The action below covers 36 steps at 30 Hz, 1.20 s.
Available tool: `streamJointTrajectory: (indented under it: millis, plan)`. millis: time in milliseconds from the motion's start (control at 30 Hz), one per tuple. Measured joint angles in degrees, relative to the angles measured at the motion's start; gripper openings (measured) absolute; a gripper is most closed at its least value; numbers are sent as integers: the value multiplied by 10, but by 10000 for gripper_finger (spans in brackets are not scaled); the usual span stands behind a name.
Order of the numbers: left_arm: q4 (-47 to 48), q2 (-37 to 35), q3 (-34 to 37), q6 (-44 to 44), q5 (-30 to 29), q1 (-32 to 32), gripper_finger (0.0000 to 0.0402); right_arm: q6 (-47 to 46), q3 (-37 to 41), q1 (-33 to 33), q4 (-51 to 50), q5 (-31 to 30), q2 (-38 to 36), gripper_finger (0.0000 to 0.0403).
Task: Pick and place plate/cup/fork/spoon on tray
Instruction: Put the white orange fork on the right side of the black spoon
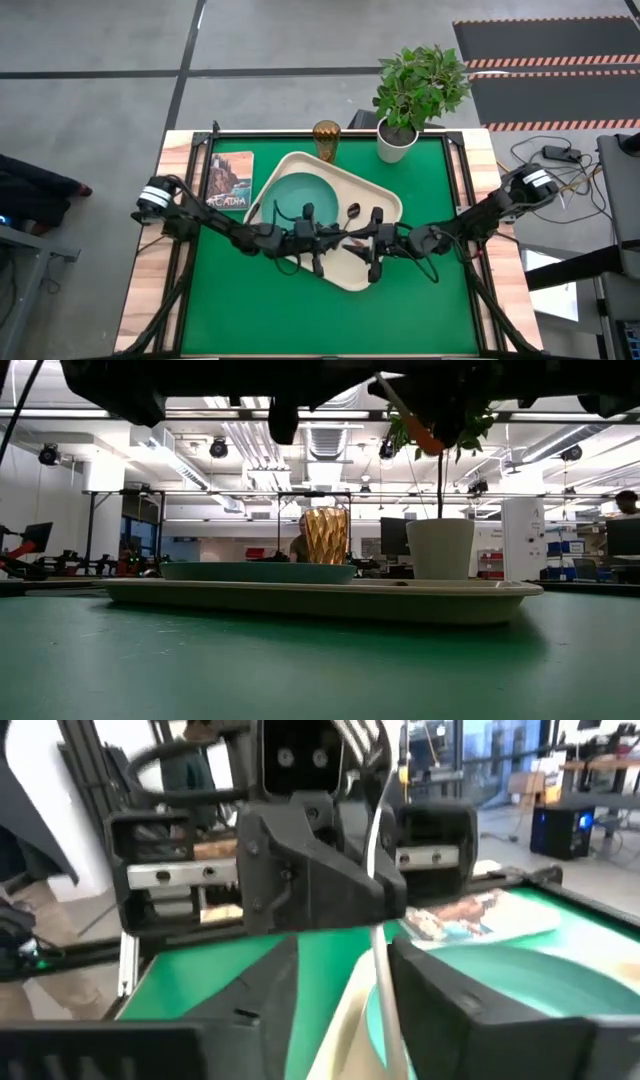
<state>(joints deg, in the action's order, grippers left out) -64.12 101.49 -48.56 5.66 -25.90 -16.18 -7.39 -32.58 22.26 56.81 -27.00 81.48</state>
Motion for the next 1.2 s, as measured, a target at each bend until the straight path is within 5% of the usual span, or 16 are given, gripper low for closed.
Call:
streamJointTrajectory:
  millis: [333, 800, 1100, 1200]
  plan:
    - [142, -39, 0, 66, -18, 0, 0, -36, 0, 0, -191, 0, -84, 209]
    - [236, -50, -7, 145, -20, 1, 0, -70, 0, 1, -467, 39, -266, 210]
    - [513, -48, -122, 208, -19, 1, 0, -21, 0, 1, -506, 80, -303, 210]
    - [542, -49, -139, 210, -16, 2, 0, -22, 0, 1, -527, 80, -306, 210]
